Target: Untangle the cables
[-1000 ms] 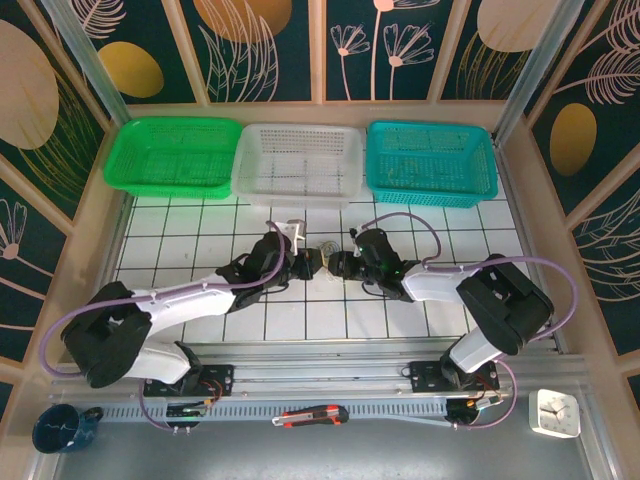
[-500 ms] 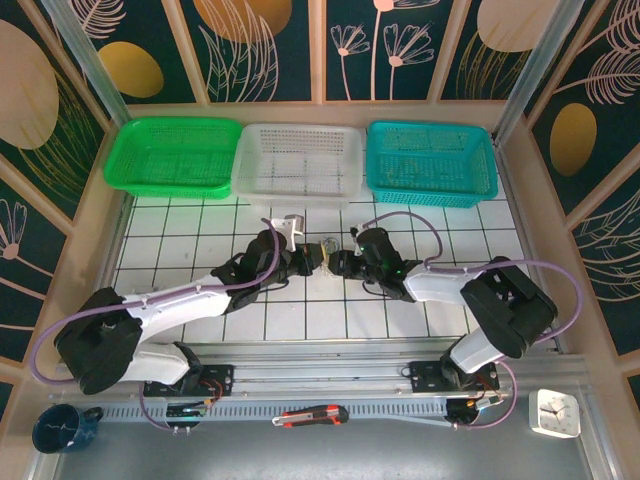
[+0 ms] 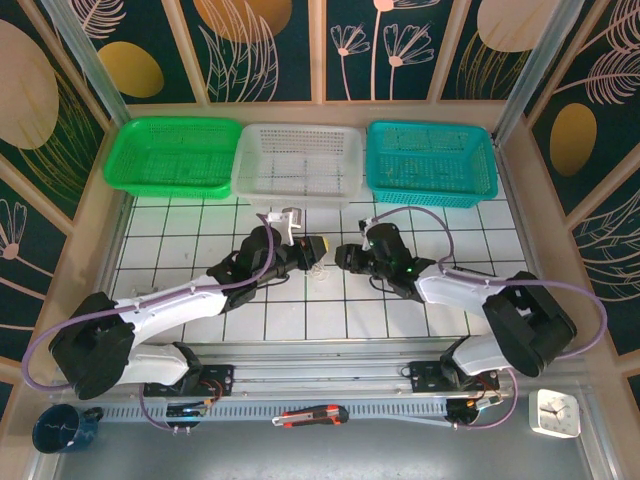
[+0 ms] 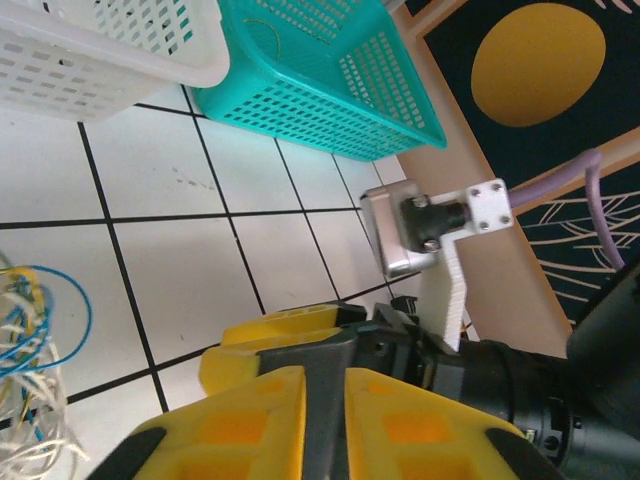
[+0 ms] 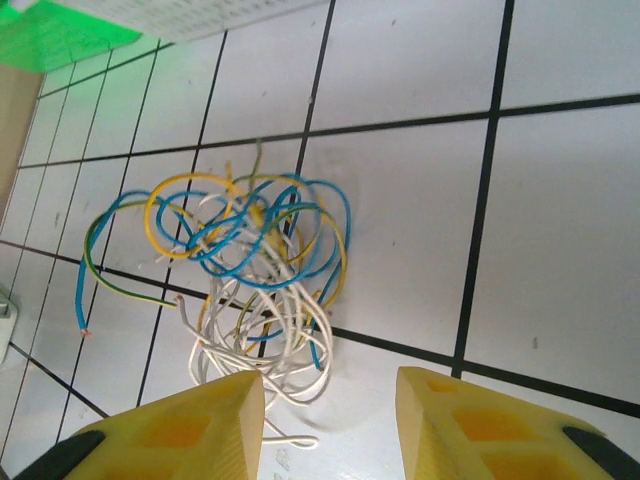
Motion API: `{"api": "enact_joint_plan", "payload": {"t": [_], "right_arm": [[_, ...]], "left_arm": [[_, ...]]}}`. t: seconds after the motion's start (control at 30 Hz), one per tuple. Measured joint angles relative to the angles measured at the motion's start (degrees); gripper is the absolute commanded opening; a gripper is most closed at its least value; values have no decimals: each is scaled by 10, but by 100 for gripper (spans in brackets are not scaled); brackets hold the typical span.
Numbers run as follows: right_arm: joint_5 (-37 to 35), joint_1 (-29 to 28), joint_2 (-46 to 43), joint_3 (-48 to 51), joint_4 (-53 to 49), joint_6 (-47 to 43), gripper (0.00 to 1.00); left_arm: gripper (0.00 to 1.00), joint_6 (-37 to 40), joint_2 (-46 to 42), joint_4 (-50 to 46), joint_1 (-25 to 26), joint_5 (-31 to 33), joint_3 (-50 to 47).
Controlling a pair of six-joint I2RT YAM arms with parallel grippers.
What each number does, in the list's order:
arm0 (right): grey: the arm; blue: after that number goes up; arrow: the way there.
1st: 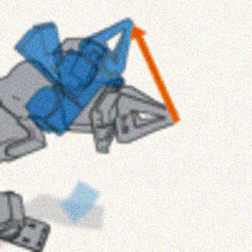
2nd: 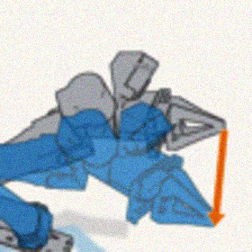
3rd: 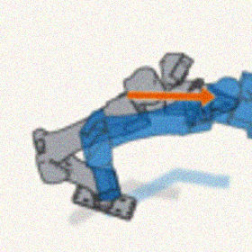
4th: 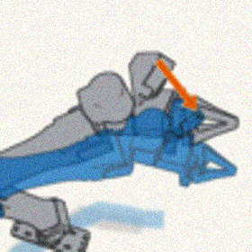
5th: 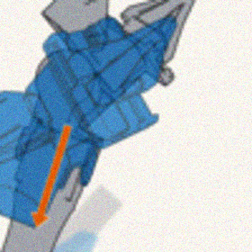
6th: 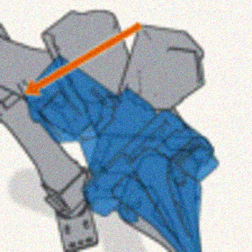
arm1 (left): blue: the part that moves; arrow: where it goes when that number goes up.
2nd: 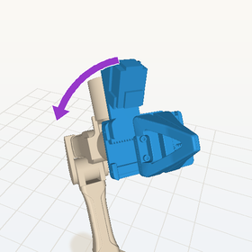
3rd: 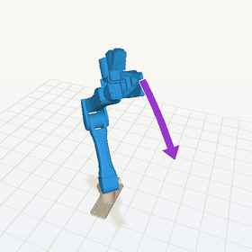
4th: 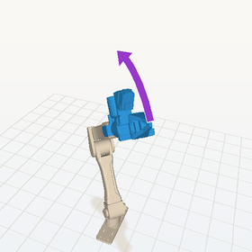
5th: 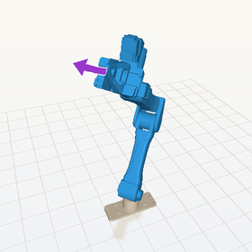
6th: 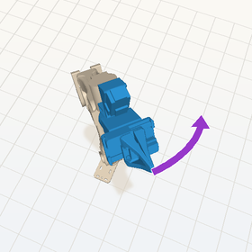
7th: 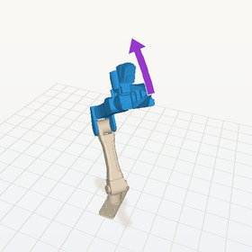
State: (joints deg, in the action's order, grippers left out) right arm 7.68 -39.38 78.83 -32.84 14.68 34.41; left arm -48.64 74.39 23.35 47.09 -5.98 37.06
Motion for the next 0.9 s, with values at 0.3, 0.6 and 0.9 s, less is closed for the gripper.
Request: {"api": "enact_joint_plan", "payload": {"t": [0.3,0.6,0.9], "right_arm": [[-5,12,-18,-1,-21,-11,40],[19,11,-9,-9,-20,-11,40],[32,-12,28,-42,-20,-22,39]], "left_arm": [[59,5,-4,-6,-49,18,-19],[87,-2,-27,-34,-104,54,-92],[91,-27,-47,-35,-127,75,-172]]}}
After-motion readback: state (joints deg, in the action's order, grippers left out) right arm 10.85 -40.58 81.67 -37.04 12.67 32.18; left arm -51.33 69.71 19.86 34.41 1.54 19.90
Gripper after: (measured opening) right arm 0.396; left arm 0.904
